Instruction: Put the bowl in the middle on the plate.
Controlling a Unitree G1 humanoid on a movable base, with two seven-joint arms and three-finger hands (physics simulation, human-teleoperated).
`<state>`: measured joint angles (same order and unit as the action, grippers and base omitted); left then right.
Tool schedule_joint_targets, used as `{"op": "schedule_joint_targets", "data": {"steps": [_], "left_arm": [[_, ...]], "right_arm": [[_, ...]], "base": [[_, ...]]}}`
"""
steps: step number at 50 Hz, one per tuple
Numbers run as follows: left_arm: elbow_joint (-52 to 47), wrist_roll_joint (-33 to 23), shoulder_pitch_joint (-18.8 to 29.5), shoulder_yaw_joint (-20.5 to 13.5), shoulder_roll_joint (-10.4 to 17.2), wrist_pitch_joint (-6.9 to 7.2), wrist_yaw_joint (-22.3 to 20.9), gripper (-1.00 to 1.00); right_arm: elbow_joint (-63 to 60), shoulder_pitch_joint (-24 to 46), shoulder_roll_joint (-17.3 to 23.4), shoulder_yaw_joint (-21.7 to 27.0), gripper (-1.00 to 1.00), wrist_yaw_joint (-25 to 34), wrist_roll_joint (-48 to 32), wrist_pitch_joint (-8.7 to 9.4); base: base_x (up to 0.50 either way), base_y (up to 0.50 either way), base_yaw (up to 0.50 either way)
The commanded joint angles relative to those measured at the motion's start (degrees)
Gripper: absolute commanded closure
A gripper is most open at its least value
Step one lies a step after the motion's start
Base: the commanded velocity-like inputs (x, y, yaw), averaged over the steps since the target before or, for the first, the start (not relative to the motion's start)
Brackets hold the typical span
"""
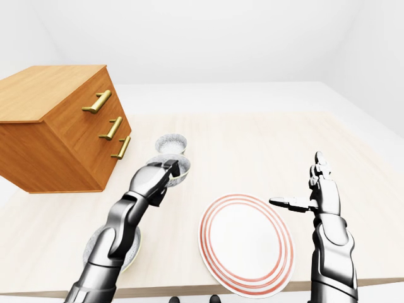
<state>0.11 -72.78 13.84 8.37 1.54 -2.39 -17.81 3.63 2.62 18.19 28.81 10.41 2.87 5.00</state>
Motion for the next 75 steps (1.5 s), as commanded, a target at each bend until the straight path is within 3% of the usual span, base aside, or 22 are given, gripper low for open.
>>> {"op": "schedule_joint_targets", "data": {"steps": [1, 9, 13, 47, 57, 75], "left_arm": [[-5.02, 2.73, -4.27, 3.06, -2.05, -2.04, 1.55, 1.00], [-7.64, 3.42, -7.51, 5.99, -3.45, -2.61, 1.19, 1.00], [-6.22, 2.37, -8.53, 6.88, -3.12, -2.61, 3.08, 1.00], [-11.55, 0.47, -9.79, 10.68, -4.97, -2.61, 1.09, 1.00], [-14.08, -0.17, -11.16, 13.03, -5.61, -2.38, -0.39, 1.00], [-14.31, -1.12, -15.49, 18.90, -5.17, -2.14, 2.54, 1.00]], "right_arm": [[-0.10, -0.04, 0.00, 0.04, -1.00, -0.07, -0.06, 0.00], [1.27, 0.19, 0.07, -0.08, -1.00, -0.11, -0.10, 0.00], [0.27, 0.07, 0.08, -0.04, -1.00, -0.16, -0.03, 0.00], [0.46, -0.09, -0.05, -0.35, -1.00, 0.04, -0.70, 0.00], [1.08, 0.09, 0.05, -0.42, -1.00, -0.06, -0.73, 0.00], [0.30, -0.14, -0.08, -0.32, -1.00, 0.05, -0.84, 0.00]], "base": [[0.00, 0.00, 0.00], [0.00, 0.00, 0.00], [0.00, 0.00, 0.00], [0.00, 0.00, 0.00], [0.00, 0.00, 0.00], [0.00, 0.00, 0.00]]}}
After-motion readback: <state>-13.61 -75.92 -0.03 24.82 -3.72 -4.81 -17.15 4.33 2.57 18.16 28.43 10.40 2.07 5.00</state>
